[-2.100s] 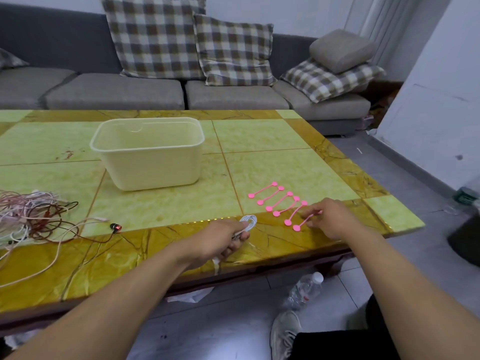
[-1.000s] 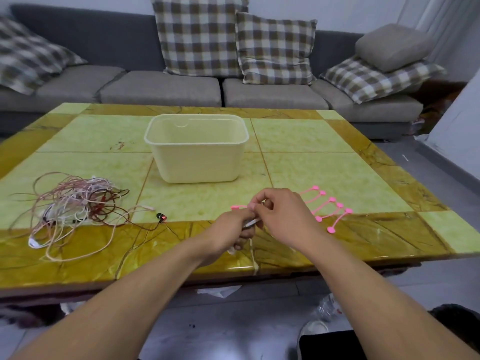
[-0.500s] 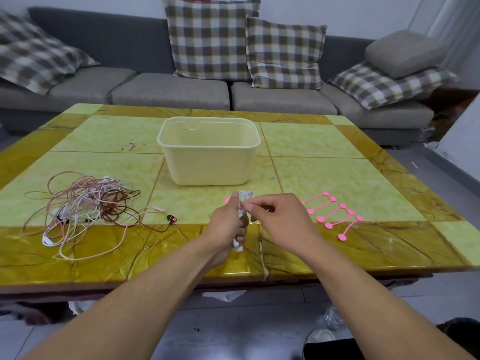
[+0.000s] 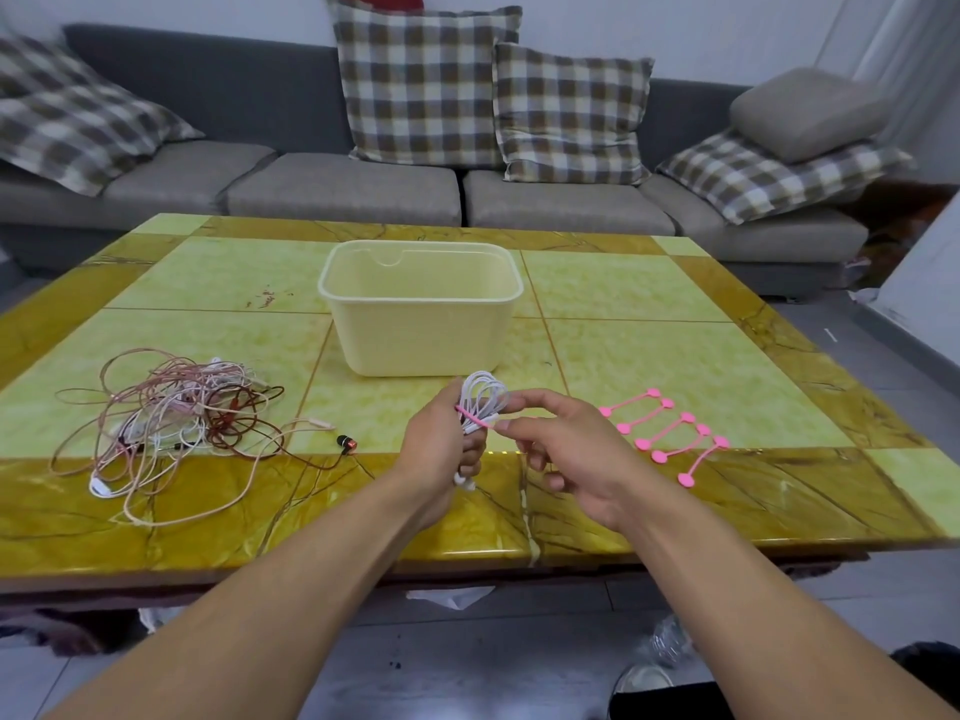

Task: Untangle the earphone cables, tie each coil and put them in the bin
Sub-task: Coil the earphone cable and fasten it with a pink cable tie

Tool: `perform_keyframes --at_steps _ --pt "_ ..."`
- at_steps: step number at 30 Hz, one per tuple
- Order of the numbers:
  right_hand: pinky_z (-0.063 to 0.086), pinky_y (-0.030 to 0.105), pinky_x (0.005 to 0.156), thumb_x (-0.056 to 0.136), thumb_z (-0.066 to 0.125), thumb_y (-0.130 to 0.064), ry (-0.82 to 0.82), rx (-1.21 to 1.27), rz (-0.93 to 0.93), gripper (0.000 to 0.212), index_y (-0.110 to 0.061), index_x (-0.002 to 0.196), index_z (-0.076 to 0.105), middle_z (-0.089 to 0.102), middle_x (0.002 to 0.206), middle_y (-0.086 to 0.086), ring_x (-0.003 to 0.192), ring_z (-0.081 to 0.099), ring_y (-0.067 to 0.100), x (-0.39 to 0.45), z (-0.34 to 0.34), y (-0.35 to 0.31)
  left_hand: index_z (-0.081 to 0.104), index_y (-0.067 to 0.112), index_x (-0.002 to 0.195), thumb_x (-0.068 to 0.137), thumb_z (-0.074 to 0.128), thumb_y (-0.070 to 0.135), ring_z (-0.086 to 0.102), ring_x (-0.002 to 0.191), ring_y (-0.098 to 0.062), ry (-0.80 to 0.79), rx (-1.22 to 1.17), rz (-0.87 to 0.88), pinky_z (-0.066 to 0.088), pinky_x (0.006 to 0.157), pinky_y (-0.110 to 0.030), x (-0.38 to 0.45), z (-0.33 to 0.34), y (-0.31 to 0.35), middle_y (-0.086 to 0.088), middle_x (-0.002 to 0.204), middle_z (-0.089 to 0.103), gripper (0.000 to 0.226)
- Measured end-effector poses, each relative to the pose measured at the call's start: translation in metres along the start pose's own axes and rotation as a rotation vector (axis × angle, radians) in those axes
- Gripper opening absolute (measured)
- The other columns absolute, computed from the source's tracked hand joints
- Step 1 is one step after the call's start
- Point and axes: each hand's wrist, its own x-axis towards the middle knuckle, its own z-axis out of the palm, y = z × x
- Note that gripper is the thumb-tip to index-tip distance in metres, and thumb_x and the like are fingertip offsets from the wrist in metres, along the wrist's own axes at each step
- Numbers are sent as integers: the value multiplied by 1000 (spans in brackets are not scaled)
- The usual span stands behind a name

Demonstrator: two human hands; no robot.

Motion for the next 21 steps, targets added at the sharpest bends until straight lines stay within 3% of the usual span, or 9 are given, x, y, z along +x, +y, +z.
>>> perform_keyframes --at_steps 3,7,9,13,15,18,21 --pt "26 19 43 87 78 -15 46 -55 -137 23 -31 103 79 42 60 -9 54 36 12 0 -1 -1 63 8 77 101 39 28 17 44 -13 -35 70 -11 18 43 -24 -3 0 1 1 49 25 40" --pt "33 8 43 94 68 -8 13 -168 -208 20 -18 106 80 53 46 -22 44 49 -6 -4 -6 -3 51 13 70 101 39 26 16 43 -13 -46 100 -29 18 42 -22 -4 -2 2 1 47 25 36" --pt "32 7 44 96 66 -9 18 -249 -252 19 -19 102 81 54 47 -23 43 47 -5 -4 -7 -4 50 15 66 102 42 28 18 43 -12 -72 110 -46 18 44 -23 -5 -3 2 2 49 26 39" --pt "36 8 56 93 67 -7 39 -397 -349 29 -31 84 81 67 64 -15 63 61 1 -4 -5 -6 51 15 67 105 45 36 20 46 -12 -163 118 -90 21 47 -26 -8 -4 0 1 53 25 44" --pt "36 11 60 92 66 -5 40 -449 -407 40 -40 74 74 67 73 -6 63 56 1 -2 -6 -4 52 13 64 104 44 37 21 47 -13 -191 198 -110 22 49 -26 -9 -5 -2 1 54 25 48" --pt "34 14 61 92 65 -4 20 -508 -456 39 -39 75 73 63 84 7 63 47 2 -2 -6 -5 41 18 57 104 37 32 20 49 -15 -253 287 -149 23 50 -28 -11 -5 -2 0 55 26 49" --pt "35 16 61 92 68 -6 44 -430 -464 34 -36 77 76 62 76 -2 61 47 3 -1 -7 -5 39 17 61 106 36 33 20 50 -15 -277 213 -88 24 53 -29 -11 -4 -1 1 55 25 48"
